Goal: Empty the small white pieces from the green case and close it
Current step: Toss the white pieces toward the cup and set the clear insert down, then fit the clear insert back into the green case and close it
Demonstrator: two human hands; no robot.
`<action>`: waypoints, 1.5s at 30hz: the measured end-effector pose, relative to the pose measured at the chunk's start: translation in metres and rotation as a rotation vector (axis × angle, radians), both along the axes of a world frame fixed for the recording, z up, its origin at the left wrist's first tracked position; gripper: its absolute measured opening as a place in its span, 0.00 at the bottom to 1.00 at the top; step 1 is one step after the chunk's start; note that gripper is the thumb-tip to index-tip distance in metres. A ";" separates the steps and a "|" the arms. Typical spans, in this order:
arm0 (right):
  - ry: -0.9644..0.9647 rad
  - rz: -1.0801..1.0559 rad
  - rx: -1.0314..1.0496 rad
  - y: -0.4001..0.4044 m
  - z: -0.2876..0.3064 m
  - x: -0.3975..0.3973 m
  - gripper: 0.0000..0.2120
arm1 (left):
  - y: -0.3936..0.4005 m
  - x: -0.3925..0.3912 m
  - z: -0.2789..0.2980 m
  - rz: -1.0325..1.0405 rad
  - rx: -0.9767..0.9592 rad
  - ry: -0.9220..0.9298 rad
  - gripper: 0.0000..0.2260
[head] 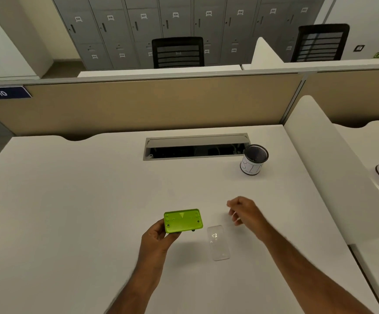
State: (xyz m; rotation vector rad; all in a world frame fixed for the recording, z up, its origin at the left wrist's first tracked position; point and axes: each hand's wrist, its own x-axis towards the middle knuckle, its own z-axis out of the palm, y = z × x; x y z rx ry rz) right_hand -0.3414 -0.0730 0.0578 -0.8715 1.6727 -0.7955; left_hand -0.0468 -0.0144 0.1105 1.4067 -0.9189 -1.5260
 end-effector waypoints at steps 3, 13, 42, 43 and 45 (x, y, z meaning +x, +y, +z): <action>0.186 0.112 0.054 0.025 -0.019 0.020 0.12 | 0.007 0.001 0.000 -0.008 0.002 0.011 0.12; 0.769 0.400 0.136 0.071 -0.023 0.067 0.31 | 0.024 0.007 -0.001 -0.005 -0.001 0.013 0.12; 0.440 0.602 -0.345 0.077 0.071 0.098 0.12 | 0.072 0.016 -0.015 -0.087 0.101 -0.053 0.11; 0.446 0.624 -0.350 0.079 0.074 0.102 0.13 | 0.072 0.015 -0.014 -0.088 0.098 -0.062 0.10; 0.497 0.656 -0.356 0.082 0.073 0.106 0.14 | 0.072 0.014 -0.014 -0.083 0.095 -0.075 0.10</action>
